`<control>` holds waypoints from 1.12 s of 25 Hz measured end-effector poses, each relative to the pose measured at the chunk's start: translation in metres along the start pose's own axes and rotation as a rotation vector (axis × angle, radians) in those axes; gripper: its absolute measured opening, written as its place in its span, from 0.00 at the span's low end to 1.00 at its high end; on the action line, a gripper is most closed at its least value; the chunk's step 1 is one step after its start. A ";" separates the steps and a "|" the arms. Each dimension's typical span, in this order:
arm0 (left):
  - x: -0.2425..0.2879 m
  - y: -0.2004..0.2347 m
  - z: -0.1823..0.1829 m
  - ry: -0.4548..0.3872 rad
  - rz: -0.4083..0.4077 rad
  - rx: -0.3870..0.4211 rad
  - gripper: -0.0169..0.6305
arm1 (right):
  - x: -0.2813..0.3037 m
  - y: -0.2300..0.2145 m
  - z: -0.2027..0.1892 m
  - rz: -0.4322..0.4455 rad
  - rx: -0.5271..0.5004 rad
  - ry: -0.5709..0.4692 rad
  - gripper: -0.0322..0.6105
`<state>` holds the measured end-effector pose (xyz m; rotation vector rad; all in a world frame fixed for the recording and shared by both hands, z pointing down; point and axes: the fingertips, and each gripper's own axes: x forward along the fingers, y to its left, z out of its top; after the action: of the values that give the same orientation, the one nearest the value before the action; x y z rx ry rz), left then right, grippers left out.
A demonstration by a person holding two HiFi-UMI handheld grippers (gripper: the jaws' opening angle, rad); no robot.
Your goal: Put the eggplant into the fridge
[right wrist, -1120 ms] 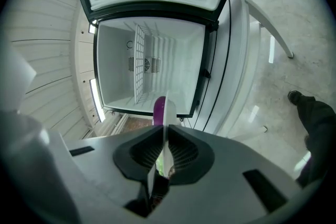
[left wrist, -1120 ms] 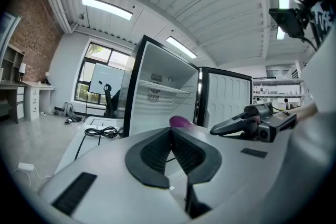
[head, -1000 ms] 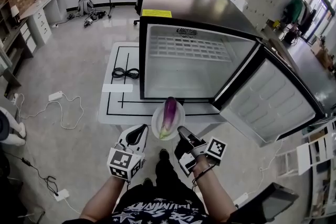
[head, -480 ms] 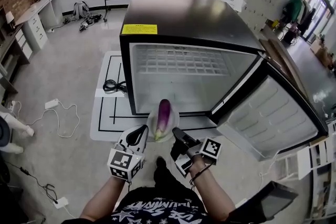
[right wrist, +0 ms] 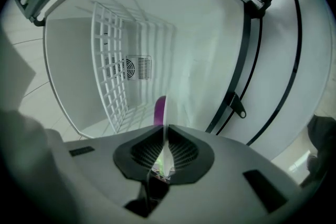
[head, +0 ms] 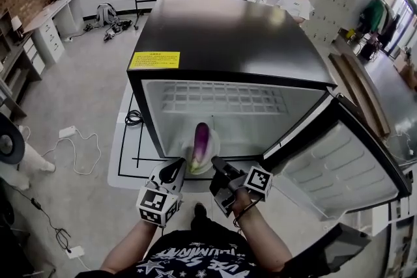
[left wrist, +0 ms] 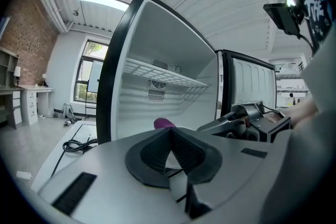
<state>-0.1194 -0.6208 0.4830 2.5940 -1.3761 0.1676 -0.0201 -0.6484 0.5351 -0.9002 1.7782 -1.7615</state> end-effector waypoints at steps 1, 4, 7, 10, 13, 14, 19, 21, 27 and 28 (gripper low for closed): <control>0.003 0.001 -0.001 0.003 0.008 -0.002 0.04 | 0.004 -0.003 0.003 -0.007 0.003 0.008 0.09; 0.014 0.005 0.000 0.004 0.031 0.000 0.04 | 0.015 -0.008 0.013 -0.022 0.012 0.030 0.09; 0.027 0.009 -0.004 0.006 0.056 -0.012 0.04 | 0.025 -0.012 0.023 -0.036 -0.001 0.058 0.09; 0.040 0.011 -0.011 0.022 0.081 -0.022 0.04 | 0.034 -0.017 0.033 -0.051 -0.028 0.082 0.09; 0.049 0.013 -0.015 0.039 0.092 -0.021 0.04 | 0.043 -0.022 0.040 -0.066 -0.052 0.106 0.09; 0.052 0.015 -0.014 0.033 0.099 -0.023 0.04 | 0.046 -0.023 0.041 -0.072 -0.056 0.113 0.09; 0.068 0.023 -0.008 0.018 0.131 -0.025 0.04 | 0.060 -0.028 0.051 -0.098 -0.068 0.147 0.09; 0.073 0.025 -0.008 0.018 0.140 -0.023 0.04 | 0.065 -0.032 0.055 -0.110 -0.075 0.157 0.09; 0.086 0.033 -0.008 0.022 0.161 -0.032 0.04 | 0.082 -0.040 0.066 -0.137 -0.111 0.182 0.09; 0.088 0.034 -0.009 0.025 0.162 -0.033 0.04 | 0.085 -0.041 0.068 -0.142 -0.120 0.187 0.09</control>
<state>-0.0978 -0.7082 0.5125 2.4450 -1.5659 0.1980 -0.0224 -0.7548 0.5813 -0.9577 2.0002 -1.8981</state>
